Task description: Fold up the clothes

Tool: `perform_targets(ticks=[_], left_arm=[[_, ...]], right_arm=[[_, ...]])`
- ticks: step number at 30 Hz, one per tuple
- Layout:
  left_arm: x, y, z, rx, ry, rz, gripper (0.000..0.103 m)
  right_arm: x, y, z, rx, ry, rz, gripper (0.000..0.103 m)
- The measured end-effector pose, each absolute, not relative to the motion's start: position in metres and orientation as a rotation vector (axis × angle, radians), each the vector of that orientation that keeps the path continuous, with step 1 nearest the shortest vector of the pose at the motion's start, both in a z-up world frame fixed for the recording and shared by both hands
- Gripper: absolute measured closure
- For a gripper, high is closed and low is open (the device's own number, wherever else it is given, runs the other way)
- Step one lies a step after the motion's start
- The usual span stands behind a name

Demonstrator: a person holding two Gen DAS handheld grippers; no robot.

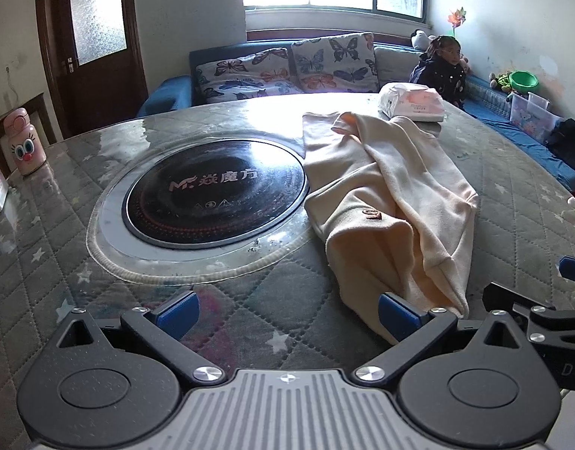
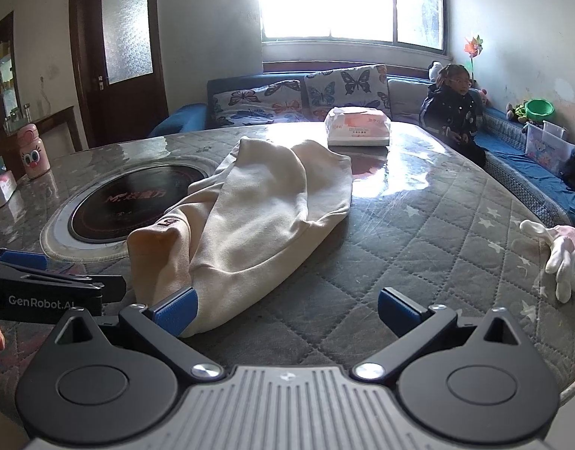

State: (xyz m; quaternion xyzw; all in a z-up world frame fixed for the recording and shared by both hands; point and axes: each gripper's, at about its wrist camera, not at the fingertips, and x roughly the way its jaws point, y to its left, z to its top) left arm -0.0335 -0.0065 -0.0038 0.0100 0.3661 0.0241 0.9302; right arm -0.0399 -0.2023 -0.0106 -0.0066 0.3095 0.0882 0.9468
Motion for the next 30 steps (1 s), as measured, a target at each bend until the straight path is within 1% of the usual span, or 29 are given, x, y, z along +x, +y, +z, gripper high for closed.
perform_targets(ticks=[30], left_arm=[[-0.044, -0.007, -0.006, 0.028, 0.783, 0.079, 0.000]], right_arm=[[-0.052, -0.200, -0.005, -0.009, 0.627, 0.190, 0.000]])
